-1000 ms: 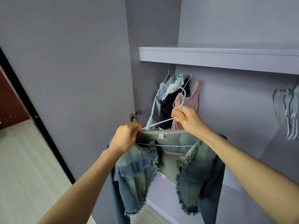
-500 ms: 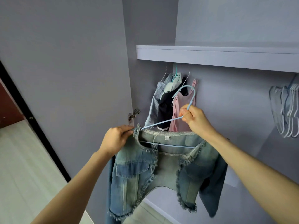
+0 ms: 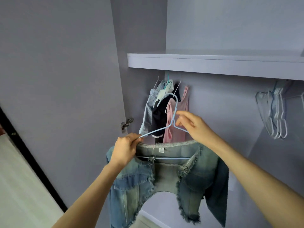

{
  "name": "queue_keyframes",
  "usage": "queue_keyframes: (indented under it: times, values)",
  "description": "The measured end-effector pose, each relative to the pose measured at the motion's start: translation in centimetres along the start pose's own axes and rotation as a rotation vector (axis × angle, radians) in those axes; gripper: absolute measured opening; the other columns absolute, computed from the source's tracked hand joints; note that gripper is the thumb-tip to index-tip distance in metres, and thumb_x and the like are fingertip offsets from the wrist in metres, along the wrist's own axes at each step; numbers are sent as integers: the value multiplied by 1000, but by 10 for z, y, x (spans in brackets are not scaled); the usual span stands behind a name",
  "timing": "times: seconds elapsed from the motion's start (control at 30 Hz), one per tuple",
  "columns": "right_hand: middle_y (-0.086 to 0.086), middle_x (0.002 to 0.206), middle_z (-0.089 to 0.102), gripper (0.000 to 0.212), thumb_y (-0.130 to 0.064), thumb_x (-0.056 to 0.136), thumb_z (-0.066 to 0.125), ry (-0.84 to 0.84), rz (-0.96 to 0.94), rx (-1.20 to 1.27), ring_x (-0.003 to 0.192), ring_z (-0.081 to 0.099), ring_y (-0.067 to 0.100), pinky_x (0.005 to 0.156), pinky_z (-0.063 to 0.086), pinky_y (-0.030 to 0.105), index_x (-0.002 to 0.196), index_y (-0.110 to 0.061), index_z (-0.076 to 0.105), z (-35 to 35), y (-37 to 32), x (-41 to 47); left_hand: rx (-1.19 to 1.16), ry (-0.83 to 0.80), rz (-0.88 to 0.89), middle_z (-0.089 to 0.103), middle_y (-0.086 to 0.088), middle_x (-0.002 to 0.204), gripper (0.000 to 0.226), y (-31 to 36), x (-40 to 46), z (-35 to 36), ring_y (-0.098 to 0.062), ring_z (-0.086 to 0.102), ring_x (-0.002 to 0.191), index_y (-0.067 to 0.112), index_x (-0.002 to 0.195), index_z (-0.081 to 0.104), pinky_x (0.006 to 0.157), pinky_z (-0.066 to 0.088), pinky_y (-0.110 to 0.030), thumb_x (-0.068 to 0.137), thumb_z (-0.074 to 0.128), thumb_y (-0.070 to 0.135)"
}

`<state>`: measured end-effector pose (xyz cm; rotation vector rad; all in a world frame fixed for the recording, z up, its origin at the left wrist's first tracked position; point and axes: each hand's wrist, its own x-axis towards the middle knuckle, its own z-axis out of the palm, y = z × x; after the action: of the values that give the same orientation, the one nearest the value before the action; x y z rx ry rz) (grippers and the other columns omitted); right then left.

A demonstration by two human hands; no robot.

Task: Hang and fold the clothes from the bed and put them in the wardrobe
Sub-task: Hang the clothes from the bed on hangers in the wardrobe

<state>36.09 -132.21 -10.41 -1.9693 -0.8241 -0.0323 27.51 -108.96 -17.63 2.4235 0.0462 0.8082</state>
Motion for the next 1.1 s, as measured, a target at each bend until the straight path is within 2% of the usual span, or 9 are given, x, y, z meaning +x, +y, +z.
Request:
queue_keyframes:
  times: [0.1, 0.23, 0.3, 0.4, 0.53, 0.73, 0.9, 1.0, 1.1]
  values:
    - [-5, 110, 59, 41, 2, 93, 39, 63, 79, -344, 105, 55, 14, 95, 41, 27, 126, -19, 54, -34, 36, -21, -15, 31, 59, 72, -8, 80, 15, -7, 11, 0, -16, 60, 68, 4, 87, 73, 63, 34, -15, 88, 59, 9]
    - [0, 102, 61, 23, -17, 93, 51, -133, 198, -588, 90, 59, 24, 84, 48, 42, 115, -19, 53, -41, 71, -54, -93, 2, 16, 73, -7, 88, 12, -8, 28, 9, -20, 63, 76, 4, 92, 74, 68, 36, -12, 88, 62, 6]
    - [-8, 84, 50, 5, -21, 95, 51, -124, 164, -628, 79, 53, 21, 75, 43, 38, 94, -18, 48, -45, 74, -60, -120, -53, 11, 73, -6, 93, 13, -6, 35, 20, -20, 65, 83, 4, 93, 74, 72, 36, -9, 90, 62, 8]
    - [-10, 73, 35, 30, -16, 96, 48, -72, 185, -686, 66, 40, 14, 65, 32, 33, 72, -24, 33, -55, 69, -66, -130, -183, -5, 73, -4, 100, 17, -5, 44, 45, -22, 66, 93, 8, 97, 74, 77, 39, -12, 92, 59, 13]
    - [-2, 77, 39, 20, -12, 95, 49, -78, 303, -708, 72, 47, 25, 68, 39, 40, 76, -13, 42, -64, 69, -84, 8, -387, 29, 69, -4, 109, 19, -3, 52, 81, -26, 61, 104, 13, 101, 73, 88, 44, -32, 92, 56, 10]
    - [1, 75, 43, 39, -1, 91, 44, 30, 634, -772, 78, 47, 22, 62, 28, 29, 63, -24, 30, -89, 78, -113, 0, -452, -12, 66, -8, 110, 25, -12, 74, 105, -29, 62, 98, 16, 107, 67, 81, 49, -35, 89, 51, 8]
    - [17, 97, 60, 30, -6, 90, 45, 258, 795, -752, 92, 58, 35, 69, 39, 30, 64, -20, 39, -81, 76, -89, 2, -429, -53, 54, -13, 128, 36, -7, 98, 103, -32, 56, 112, 13, 127, 58, 95, 45, -41, 92, 50, 11]
    - [19, 105, 57, 11, -7, 91, 44, 415, 769, -667, 93, 58, 36, 74, 42, 33, 85, -6, 53, -62, 82, -54, 13, -410, -38, 47, -14, 134, 39, -2, 117, 109, -34, 46, 122, 13, 131, 53, 102, 40, -46, 92, 50, 11]
    - [12, 103, 51, 14, -10, 94, 43, 456, 764, -497, 96, 57, 34, 78, 46, 36, 104, -2, 49, -45, 94, -10, 19, -381, -13, 42, -12, 137, 44, 3, 141, 118, -33, 39, 126, 14, 136, 47, 104, 36, -46, 93, 49, 14]
